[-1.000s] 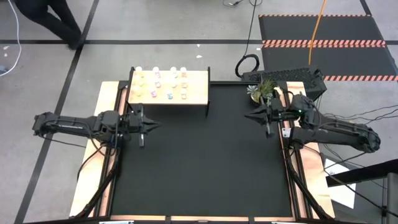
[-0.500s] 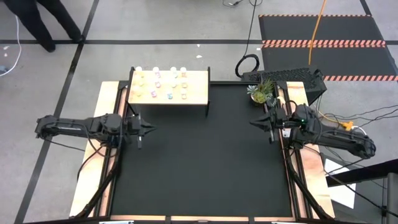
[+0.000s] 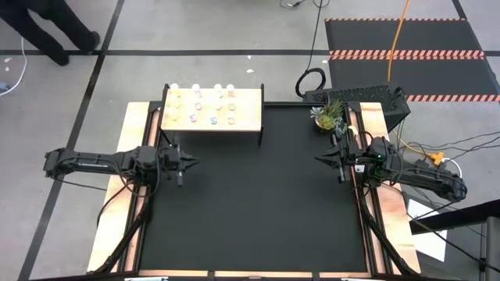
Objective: Pick and place medicine bottles onto shelf by color
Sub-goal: Return to Home Position
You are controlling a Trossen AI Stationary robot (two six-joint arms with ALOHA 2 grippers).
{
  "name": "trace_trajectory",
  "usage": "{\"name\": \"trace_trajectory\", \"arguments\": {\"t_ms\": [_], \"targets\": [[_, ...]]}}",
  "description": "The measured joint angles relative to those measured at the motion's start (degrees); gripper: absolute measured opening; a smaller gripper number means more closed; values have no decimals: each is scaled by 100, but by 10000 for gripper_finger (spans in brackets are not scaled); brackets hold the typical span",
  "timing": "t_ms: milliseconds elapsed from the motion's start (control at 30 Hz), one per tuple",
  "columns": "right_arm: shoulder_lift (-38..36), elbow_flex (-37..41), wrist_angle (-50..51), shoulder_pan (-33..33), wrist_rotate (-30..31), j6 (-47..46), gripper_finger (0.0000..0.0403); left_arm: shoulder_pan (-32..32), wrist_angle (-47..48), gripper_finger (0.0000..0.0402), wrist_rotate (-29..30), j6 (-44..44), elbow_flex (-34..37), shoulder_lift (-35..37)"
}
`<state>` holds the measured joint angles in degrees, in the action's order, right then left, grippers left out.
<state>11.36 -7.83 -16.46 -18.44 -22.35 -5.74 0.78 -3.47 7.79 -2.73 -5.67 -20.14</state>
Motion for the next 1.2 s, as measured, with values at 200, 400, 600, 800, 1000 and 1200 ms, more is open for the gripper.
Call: {"name": "trace_trajectory", "arguments": {"t_ms": [200, 400, 600, 800, 1000, 1200], "targets": [[-276, 321, -9, 0, 0, -6, 0, 9, 85, 13, -28, -10, 22, 0], [-461, 670, -383, 2, -37, -286, 0, 6, -198, 5, -203, 222, 357, -2], [-451, 677, -217, 2, -43, -154, 0, 11, -533, 15, -280, 225, 511, 0], [-446, 684, -119, 2, -44, -151, 0, 11, -288, 10, -281, 153, 511, -2], [-446, 688, -49, 15, -68, -125, 0, 11, 117, 11, -479, 71, 509, -2], [-444, 694, 422, 15, -113, -44, 0, -36, 275, 13, -838, 176, 498, -3]]}}
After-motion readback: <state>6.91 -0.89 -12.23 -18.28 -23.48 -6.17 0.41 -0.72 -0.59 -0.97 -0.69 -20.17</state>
